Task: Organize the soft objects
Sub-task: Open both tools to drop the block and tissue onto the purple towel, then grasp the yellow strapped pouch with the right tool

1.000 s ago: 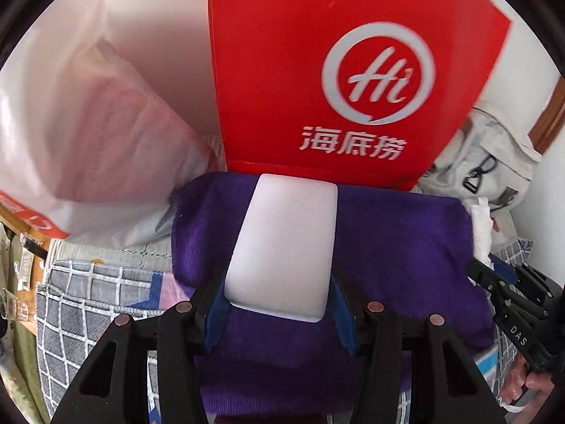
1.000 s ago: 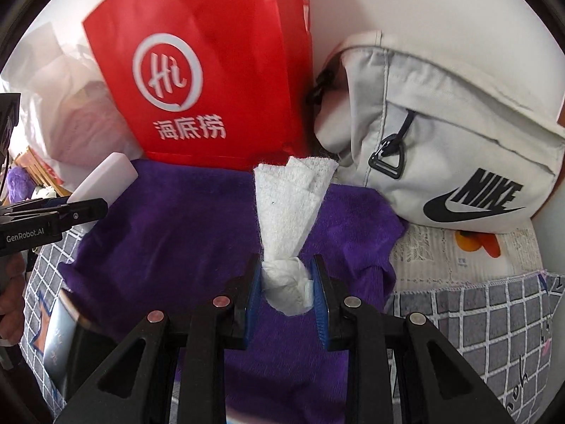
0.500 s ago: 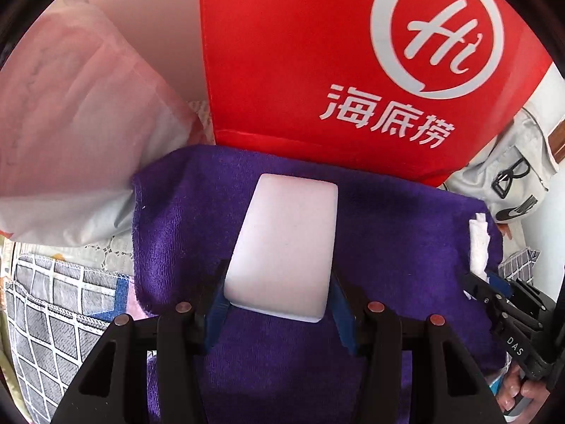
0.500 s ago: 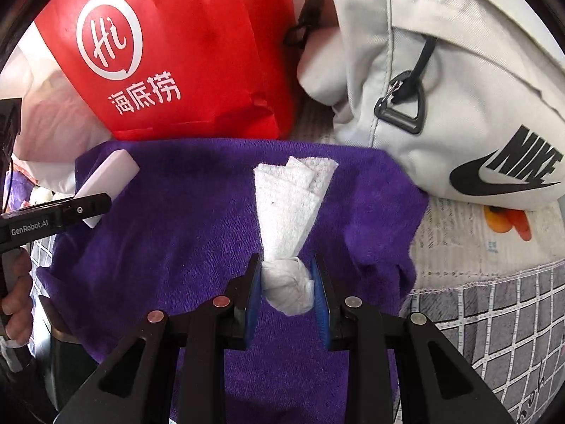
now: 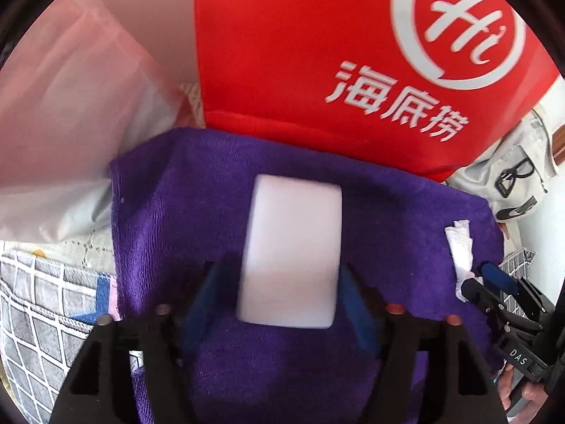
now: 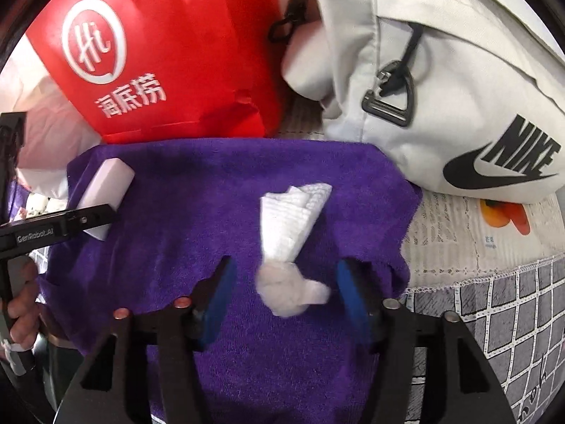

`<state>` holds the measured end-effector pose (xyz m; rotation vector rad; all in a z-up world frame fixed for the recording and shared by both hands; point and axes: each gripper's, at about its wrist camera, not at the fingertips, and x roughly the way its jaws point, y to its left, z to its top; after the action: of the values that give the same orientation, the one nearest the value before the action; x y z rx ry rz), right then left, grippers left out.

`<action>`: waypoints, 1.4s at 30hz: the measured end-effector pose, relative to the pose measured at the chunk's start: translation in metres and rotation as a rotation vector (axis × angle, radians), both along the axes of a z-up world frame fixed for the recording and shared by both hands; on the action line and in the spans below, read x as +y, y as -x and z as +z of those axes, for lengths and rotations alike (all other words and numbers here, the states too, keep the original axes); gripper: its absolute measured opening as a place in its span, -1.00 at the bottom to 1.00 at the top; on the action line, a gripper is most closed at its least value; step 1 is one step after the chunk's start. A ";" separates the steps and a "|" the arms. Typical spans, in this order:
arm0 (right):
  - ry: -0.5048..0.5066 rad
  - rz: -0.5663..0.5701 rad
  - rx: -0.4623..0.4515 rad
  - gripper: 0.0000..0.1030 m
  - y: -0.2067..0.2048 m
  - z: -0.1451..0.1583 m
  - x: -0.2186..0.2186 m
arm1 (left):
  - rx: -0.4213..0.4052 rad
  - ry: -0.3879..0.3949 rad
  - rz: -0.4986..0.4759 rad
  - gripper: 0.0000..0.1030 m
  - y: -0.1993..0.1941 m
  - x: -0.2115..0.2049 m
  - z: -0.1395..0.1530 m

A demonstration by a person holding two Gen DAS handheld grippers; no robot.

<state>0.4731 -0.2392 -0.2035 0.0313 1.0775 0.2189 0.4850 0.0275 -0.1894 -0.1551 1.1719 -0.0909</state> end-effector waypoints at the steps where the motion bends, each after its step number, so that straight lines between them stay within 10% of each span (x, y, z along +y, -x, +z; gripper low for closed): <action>1: 0.013 0.004 -0.012 0.30 0.000 0.006 -0.001 | -0.012 -0.009 0.002 0.46 0.002 -0.001 0.002; 21: -0.084 0.062 -0.186 0.39 0.174 0.083 0.020 | -0.153 -0.034 0.046 0.46 0.155 0.011 0.087; 32: -0.131 0.183 -0.170 0.88 0.294 0.065 0.053 | -0.161 -0.011 0.066 0.46 0.248 0.029 0.092; 42: 0.014 0.246 -0.184 0.88 0.334 0.030 0.090 | -0.154 -0.028 0.085 0.46 0.297 0.039 0.065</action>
<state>0.1394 -0.1493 -0.1739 -0.1325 0.8982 0.4272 0.1881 0.0665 -0.1241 -0.1702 1.0118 -0.0113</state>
